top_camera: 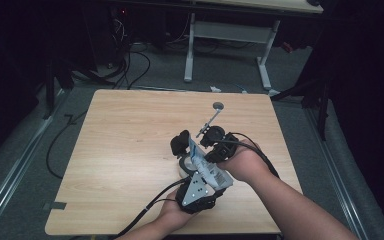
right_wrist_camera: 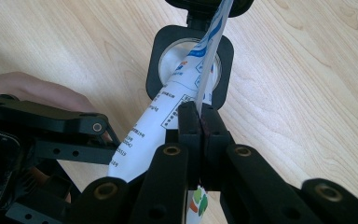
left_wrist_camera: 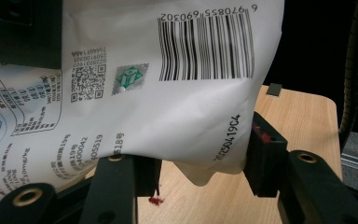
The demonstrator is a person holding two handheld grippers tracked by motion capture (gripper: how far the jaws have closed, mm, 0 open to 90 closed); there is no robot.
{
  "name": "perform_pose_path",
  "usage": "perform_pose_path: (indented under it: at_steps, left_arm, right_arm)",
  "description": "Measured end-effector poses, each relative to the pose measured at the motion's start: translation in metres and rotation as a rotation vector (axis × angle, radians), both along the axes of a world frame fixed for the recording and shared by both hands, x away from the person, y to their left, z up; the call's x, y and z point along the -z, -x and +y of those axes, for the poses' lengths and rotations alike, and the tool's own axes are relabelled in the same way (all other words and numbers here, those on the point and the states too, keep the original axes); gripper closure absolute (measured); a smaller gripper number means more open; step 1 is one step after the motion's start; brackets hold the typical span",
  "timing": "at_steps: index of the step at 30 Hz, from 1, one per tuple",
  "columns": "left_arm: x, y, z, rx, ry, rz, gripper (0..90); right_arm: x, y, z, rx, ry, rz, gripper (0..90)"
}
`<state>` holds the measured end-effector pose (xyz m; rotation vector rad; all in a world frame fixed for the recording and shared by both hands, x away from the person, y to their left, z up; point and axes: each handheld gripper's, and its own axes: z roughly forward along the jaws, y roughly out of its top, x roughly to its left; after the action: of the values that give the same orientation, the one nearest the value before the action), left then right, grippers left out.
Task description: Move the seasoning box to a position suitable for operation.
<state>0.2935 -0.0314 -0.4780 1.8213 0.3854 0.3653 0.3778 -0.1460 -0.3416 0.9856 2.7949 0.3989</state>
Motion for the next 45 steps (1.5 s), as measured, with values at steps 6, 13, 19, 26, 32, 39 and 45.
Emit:
perform_pose_path:
  at_steps: [6, 13, 19, 26, 32, 39, 45]
  left_arm:
    - [-0.0009, -0.0005, 0.0013, -0.004, 0.005, 0.000, 54.4]
    - [-0.0010, -0.0010, 0.0022, -0.010, 0.002, -0.001, 54.4]
    - [-0.0014, -0.0015, 0.0029, -0.013, 0.003, -0.004, 54.5]
    - [-0.0013, -0.0014, 0.0036, -0.014, 0.002, -0.003, 54.5]
    - [-0.0018, -0.0011, 0.0036, -0.013, 0.006, -0.005, 54.5]
    - [-0.0021, -0.0018, 0.0042, -0.017, 0.004, -0.005, 54.5]
    - [-0.0022, -0.0015, 0.0041, -0.015, 0.006, -0.002, 54.5]
  right_arm:
    - [-0.0011, -0.0003, 0.0016, -0.001, 0.003, 0.001, 89.4]
    - [-0.0013, -0.0017, 0.0035, -0.007, 0.000, -0.002, 89.4]
    - [-0.0016, -0.0019, 0.0042, -0.008, -0.001, -0.004, 89.4]
    - [-0.0012, -0.0026, 0.0043, -0.010, -0.004, -0.003, 89.4]
    - [-0.0020, -0.0022, 0.0041, -0.013, -0.008, -0.004, 89.4]
    - [-0.0014, -0.0030, 0.0051, -0.010, -0.010, -0.004, 89.4]
    - [-0.0013, -0.0035, 0.0052, -0.010, -0.009, -0.002, 89.4]
